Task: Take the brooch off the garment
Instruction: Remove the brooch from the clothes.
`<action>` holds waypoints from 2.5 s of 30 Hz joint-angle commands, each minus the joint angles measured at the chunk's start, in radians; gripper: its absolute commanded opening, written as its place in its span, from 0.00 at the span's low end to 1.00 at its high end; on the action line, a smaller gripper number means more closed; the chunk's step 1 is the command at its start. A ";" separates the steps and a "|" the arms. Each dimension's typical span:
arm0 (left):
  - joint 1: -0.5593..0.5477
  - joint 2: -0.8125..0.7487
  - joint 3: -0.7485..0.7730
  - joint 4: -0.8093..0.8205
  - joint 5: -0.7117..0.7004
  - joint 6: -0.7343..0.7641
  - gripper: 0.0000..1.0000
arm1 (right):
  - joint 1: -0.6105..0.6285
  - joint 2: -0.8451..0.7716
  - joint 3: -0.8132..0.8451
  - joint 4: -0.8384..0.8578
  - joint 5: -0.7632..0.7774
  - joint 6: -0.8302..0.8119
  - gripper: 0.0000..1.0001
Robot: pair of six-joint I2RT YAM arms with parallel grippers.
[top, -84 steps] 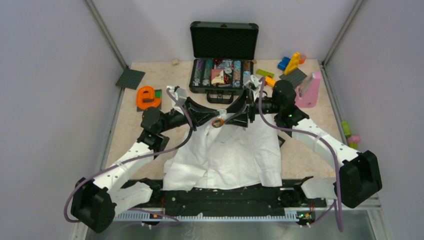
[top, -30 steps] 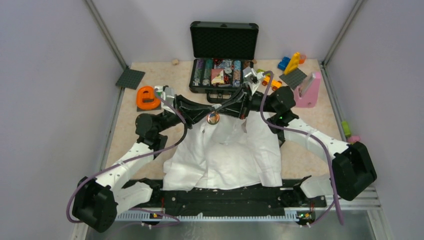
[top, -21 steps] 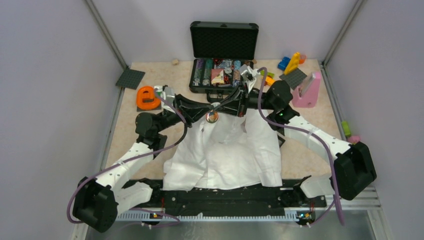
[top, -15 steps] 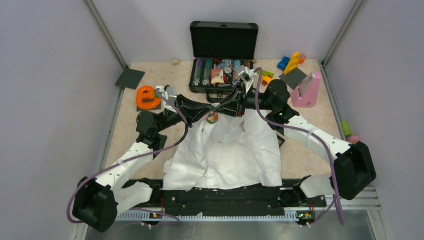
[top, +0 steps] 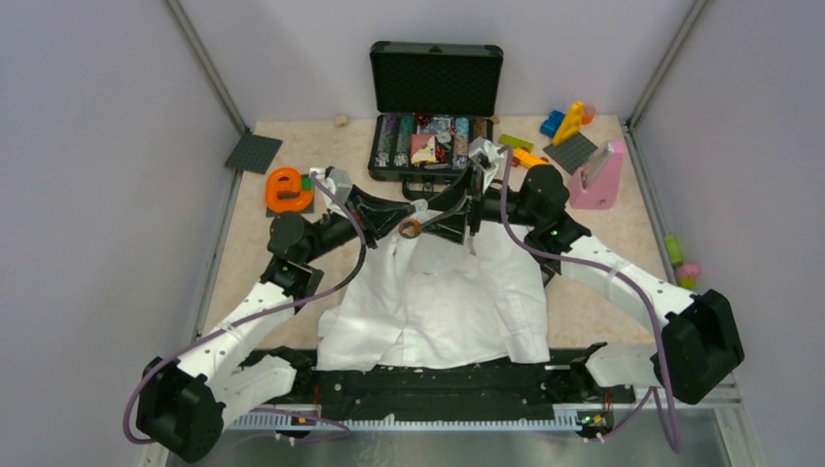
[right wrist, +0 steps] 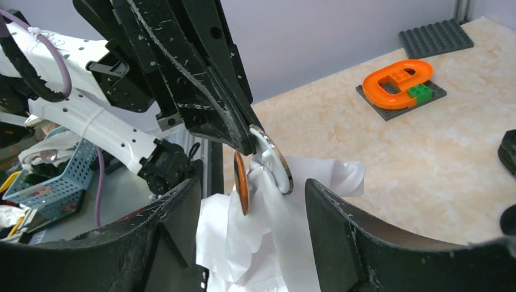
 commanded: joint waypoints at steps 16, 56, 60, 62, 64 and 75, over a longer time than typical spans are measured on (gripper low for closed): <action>0.000 -0.020 0.026 0.124 0.069 -0.093 0.00 | -0.037 -0.072 -0.101 0.313 0.071 0.096 0.49; 0.001 0.027 0.016 0.308 0.099 -0.218 0.00 | -0.016 0.027 -0.056 0.522 -0.069 0.263 0.18; 0.000 0.030 0.016 0.309 0.107 -0.219 0.00 | -0.011 0.035 -0.048 0.518 -0.065 0.264 0.13; 0.001 0.031 0.017 0.310 0.114 -0.218 0.00 | -0.011 0.042 -0.040 0.505 -0.058 0.272 0.07; 0.000 0.033 0.017 0.309 0.123 -0.213 0.00 | -0.011 0.053 -0.027 0.491 -0.058 0.287 0.04; 0.001 0.038 0.021 0.290 0.125 -0.196 0.00 | -0.009 0.064 -0.025 0.497 -0.058 0.313 0.11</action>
